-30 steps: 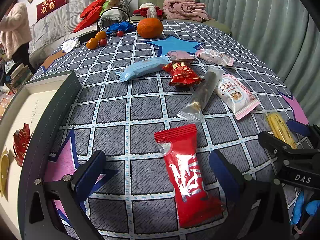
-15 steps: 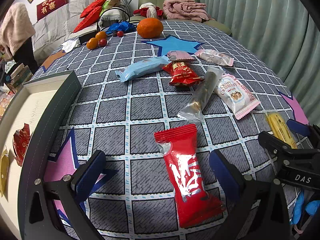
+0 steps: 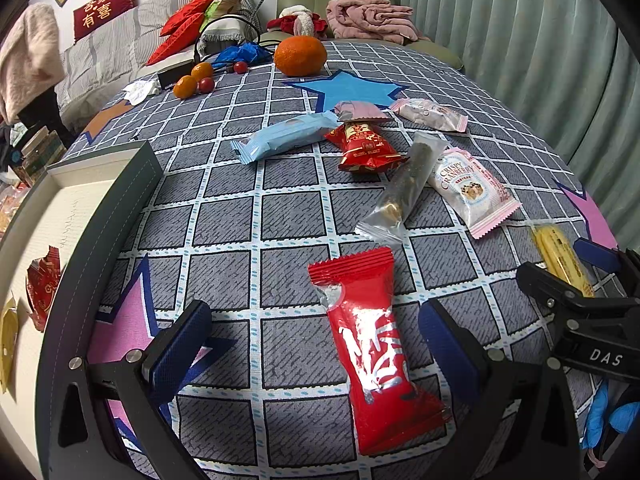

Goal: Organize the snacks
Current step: 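Grasp the red bar with the left tool while the right grasps the yellow cake packet, then carry both snacks over the cream tray and open both tools to drop them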

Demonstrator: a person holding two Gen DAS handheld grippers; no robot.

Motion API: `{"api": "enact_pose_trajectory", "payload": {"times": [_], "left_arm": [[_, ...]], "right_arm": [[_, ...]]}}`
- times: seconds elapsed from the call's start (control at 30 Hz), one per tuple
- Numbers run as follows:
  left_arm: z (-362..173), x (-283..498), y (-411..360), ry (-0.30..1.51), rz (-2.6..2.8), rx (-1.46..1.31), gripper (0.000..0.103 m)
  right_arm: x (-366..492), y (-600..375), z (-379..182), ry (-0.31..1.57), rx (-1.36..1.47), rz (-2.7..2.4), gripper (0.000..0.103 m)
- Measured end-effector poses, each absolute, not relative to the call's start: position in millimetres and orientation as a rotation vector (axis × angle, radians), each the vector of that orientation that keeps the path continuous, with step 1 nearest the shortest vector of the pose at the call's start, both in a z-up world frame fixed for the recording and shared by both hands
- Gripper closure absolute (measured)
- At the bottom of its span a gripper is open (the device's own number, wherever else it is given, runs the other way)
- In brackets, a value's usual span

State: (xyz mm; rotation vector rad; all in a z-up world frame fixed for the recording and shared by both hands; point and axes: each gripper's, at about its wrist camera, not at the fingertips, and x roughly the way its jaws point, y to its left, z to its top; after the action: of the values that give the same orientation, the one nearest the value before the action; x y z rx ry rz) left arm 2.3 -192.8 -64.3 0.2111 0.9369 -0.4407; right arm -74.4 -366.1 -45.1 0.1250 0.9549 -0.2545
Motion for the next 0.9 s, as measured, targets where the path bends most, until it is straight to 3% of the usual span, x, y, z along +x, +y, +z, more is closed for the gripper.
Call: {"api": "enact_pose_trajectory", "payload": {"times": [0.27,0.3,0.37,0.43,0.47,0.5,0.9], "left_arm": [[-57,3,-205,1.053,-0.458,0.270,0.003],[-56,3,-207,1.055,-0.466,0.274,0.009],[-53,0,-212,1.051,-0.486,0.283,0.022],[-49,-5,-219,1.036,-0.518,0.301,0.056],[-47,-6,-221,1.037,-0.531,0.312,0.066],[-46,-8,-221,1.044,-0.543,0.315,0.080],[-24,-23,-177,1.043,-0.593,0.189,0.080]], "right_arm": [[-66,-370,-40,1.042,0.137,-0.227,0.000],[-66,-370,-39,1.055,0.140,-0.220,0.000],[-68,-370,-35,1.054,0.130,-0.218,0.014],[-71,-371,-30,1.048,0.146,-0.200,0.055],[-71,-372,-29,1.051,0.164,-0.189,0.065],[-73,-374,-28,1.055,0.196,-0.171,0.066],[-89,-368,-21,1.056,0.368,-0.064,0.066]]}}
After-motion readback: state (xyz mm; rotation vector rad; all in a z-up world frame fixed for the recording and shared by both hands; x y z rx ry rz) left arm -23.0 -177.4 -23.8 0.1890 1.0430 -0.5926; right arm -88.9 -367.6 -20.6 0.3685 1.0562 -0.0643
